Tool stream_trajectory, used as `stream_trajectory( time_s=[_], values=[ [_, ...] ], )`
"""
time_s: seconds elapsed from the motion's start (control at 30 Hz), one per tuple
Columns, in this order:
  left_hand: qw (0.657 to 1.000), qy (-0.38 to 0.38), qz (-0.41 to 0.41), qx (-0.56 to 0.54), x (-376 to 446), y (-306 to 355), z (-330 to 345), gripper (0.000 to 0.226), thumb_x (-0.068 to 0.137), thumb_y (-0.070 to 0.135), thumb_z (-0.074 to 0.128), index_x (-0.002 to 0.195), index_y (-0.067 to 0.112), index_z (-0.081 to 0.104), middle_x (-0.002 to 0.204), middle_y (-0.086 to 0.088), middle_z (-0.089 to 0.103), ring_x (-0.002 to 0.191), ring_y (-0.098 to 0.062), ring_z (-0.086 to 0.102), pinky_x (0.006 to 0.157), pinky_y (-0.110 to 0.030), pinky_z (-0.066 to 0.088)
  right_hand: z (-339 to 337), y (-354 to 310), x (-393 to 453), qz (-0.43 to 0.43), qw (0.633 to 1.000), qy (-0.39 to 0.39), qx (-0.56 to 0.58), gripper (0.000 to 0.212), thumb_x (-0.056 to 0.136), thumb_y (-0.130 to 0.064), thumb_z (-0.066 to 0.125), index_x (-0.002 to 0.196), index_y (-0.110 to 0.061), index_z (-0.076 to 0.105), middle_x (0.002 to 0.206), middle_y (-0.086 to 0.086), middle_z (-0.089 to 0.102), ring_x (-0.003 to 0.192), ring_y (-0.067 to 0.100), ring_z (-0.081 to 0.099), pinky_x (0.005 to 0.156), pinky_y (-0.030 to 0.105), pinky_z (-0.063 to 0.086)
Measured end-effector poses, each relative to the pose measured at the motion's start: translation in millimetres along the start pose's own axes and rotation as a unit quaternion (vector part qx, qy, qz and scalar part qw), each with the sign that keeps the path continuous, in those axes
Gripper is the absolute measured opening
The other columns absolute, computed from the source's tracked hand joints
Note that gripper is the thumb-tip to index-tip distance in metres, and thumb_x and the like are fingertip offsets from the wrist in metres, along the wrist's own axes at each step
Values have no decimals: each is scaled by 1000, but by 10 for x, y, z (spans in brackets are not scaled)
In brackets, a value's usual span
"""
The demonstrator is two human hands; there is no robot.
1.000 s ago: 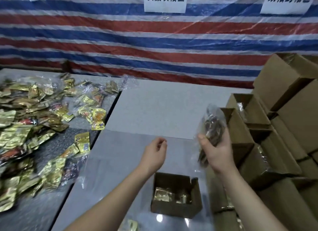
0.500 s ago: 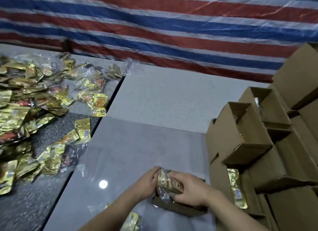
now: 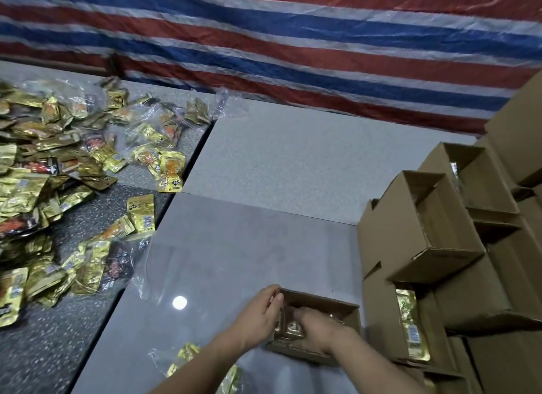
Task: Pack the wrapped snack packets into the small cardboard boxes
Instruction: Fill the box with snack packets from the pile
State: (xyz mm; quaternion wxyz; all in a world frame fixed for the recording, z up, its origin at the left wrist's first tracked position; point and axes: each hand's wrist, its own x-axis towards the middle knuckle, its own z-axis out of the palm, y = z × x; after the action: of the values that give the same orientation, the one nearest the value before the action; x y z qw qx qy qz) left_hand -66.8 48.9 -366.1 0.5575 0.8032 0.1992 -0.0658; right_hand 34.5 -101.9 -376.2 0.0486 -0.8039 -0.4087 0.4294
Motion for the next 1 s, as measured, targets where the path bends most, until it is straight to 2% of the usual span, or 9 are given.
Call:
stream_trajectory(
  time_s=[0.07,0.23,0.3,0.37,0.47,0.57,0.67,0.77,1.0],
  values=[
    [1000,4,6,-5,-3,20,14,22,106,26,40,108,16,60,105,0,63,102,-5,58,96,-27,44,45,-14,26,20,999,2,37,68,85,-44,69,145,-27,43,141,-1,55,131,20,51,109,32,40],
    [1000,-5,3,8,-15,49,9,29,106,27,39,119,11,59,117,-6,63,114,-16,57,104,-36,41,-90,55,-280,27,982,67,173,53,80,-32,74,131,-25,61,124,-18,61,118,-1,55,101,14,40],
    [1000,-4,-17,17,-7,42,13,39,106,31,38,131,6,54,130,-11,58,124,-21,53,109,-38,37,-126,102,-335,48,986,84,133,24,87,-36,64,106,-24,73,103,-17,68,102,4,62,90,21,46],
    [999,-1,-27,22,-11,34,27,42,106,33,38,133,4,52,132,-13,57,126,-23,52,110,-38,36,-119,55,-310,72,993,29,84,30,94,-42,50,96,-20,70,101,-3,70,102,19,64,87,30,48],
    [1000,8,-18,24,-31,56,54,27,105,31,40,118,15,57,104,-1,61,98,-13,58,92,-29,43,-34,-88,-179,130,989,-30,63,45,96,-47,38,123,-19,61,136,9,59,127,30,53,101,32,41],
    [1000,16,-16,10,-77,100,60,18,105,30,40,103,20,56,84,10,55,79,-2,53,82,-30,44,-88,-151,-119,156,982,-53,95,49,98,-46,35,130,-17,59,141,11,55,128,27,52,94,27,38],
    [999,13,-25,18,-89,123,34,22,105,32,39,110,19,56,91,8,57,87,-6,55,89,-31,44,-155,-108,-229,138,983,-75,92,50,98,-48,35,123,-15,62,138,12,57,122,28,55,93,30,39],
    [999,6,-24,28,-79,172,3,20,105,33,37,105,23,55,88,9,59,86,-6,57,87,-30,44,-149,-64,-309,129,987,-6,91,39,98,-43,42,96,-14,68,115,12,69,100,25,61,81,31,45],
    [999,-1,-37,24,-143,174,20,24,105,30,39,118,16,54,85,-9,63,83,-20,62,81,-34,48,31,-194,-387,140,984,-29,108,42,103,-30,35,131,-10,59,142,15,53,129,27,50,100,28,37]
  ],
)
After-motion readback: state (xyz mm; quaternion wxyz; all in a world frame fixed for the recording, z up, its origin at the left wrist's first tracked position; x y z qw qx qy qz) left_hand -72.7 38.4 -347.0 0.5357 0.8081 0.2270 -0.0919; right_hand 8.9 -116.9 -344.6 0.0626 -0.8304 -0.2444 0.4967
